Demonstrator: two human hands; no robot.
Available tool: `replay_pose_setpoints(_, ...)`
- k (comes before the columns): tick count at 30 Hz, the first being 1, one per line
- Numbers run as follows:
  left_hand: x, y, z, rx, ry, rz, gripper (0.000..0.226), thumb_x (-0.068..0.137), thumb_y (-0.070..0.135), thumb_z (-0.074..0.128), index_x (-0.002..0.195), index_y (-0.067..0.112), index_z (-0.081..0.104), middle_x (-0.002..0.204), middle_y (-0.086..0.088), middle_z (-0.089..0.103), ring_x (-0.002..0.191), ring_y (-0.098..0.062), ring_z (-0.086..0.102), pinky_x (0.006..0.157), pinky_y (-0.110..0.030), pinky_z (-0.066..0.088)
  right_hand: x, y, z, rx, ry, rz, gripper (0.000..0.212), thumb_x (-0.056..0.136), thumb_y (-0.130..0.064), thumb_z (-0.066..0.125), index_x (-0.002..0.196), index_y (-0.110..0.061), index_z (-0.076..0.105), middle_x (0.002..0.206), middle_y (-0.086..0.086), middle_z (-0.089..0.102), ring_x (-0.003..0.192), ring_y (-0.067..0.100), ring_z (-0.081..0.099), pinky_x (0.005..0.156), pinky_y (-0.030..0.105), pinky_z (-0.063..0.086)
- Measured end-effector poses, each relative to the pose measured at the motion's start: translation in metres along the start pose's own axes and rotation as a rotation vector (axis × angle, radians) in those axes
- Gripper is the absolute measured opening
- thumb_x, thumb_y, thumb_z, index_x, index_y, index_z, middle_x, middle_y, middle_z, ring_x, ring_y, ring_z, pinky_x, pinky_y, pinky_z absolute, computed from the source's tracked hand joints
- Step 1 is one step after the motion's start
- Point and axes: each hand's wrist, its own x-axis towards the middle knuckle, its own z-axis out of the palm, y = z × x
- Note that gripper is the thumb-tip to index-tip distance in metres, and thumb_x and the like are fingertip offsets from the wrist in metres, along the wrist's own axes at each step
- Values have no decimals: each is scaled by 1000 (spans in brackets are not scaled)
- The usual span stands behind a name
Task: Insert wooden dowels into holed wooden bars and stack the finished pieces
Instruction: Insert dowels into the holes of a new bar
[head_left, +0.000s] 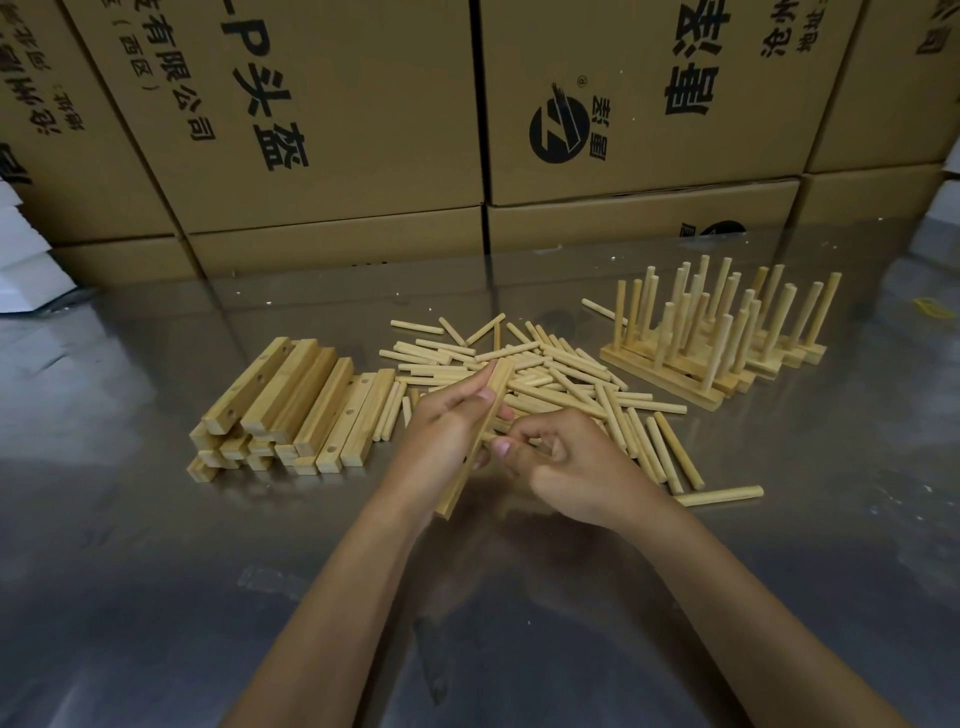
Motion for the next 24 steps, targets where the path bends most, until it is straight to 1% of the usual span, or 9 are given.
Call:
replay_pose_setpoints(4, 1, 2, -2, 14, -6, 23, 31, 103, 18, 51, 123, 36, 67, 94, -5, 75, 65, -11, 61, 52, -25, 43, 0, -3, 2, 25, 28, -5, 48, 97, -22, 59, 55, -45, 67, 96, -23, 70, 122, -22, 41, 90, 3, 30)
replay_pose_setpoints(6, 1, 4, -3, 30, -6, 38, 32, 104, 19, 50, 124, 38, 65, 93, -1, 75, 65, -9, 61, 52, -23, 43, 1, -3, 3, 52, 62, 17, 42, 96, -26, 62, 57, -41, 69, 79, -25, 70, 94, -24, 54, 73, 10, 38)
replay_pose_setpoints(8, 1, 5, -4, 53, 3, 31, 32, 104, 21, 50, 126, 40, 64, 95, 3, 76, 67, -8, 64, 53, -23, 44, 1, -3, 3, 103, 97, 61, 33, 94, -31, 64, 62, -34, 74, 58, -20, 62, 57, -11, 53, 56, 11, 35)
replay_pose_setpoints(11, 3, 7, -8, 53, 49, 22, 32, 104, 21, 49, 128, 37, 63, 95, 5, 77, 71, -8, 65, 56, -26, 45, 2, -6, -1, 197, 87, 140, 22, 91, -36, 68, 76, -24, 77, 48, -6, 56, 40, 5, 41, 43, 16, 33)
replay_pose_setpoints(13, 5, 10, -14, 23, 105, 9, 31, 104, 21, 48, 127, 34, 63, 94, 5, 77, 69, -8, 64, 55, -26, 46, 2, -7, -7, 257, 69, 185, 17, 88, -38, 71, 82, -23, 76, 54, 1, 63, 41, 12, 43, 43, 20, 35)
replay_pose_setpoints(16, 9, 14, -29, -135, 198, -49, 31, 105, 19, 45, 130, 27, 62, 92, 2, 77, 58, -14, 57, 48, -26, 46, 4, 0, -16, 215, 143, 181, 6, 84, -32, 75, 83, -26, 76, 64, -5, 67, 51, 7, 52, 52, 19, 42)
replay_pose_setpoints(18, 10, 15, -38, -263, 223, -75, 33, 105, 19, 43, 135, 22, 58, 91, -1, 74, 61, -14, 57, 48, -26, 46, 6, 9, -16, -71, 258, 106, 8, 84, -25, 69, 79, -29, 75, 73, -10, 68, 68, 1, 56, 63, 20, 46)
replay_pose_setpoints(21, 11, 14, -44, -423, 209, -88, 35, 105, 16, 41, 137, 13, 55, 80, -1, 71, 63, -12, 59, 46, -24, 47, 4, 16, -9, -629, 300, -3, 13, 89, -25, 59, 87, -29, 71, 90, -12, 62, 93, 8, 47, 80, 29, 42)
replay_pose_setpoints(24, 12, 12, -44, -459, 183, -102, 37, 105, 14, 38, 138, 9, 54, 69, 1, 69, 57, -12, 58, 41, -23, 46, 4, 20, -3, -728, 230, -6, 8, 90, -24, 60, 88, -27, 67, 89, -11, 57, 97, 11, 44, 81, 28, 35)
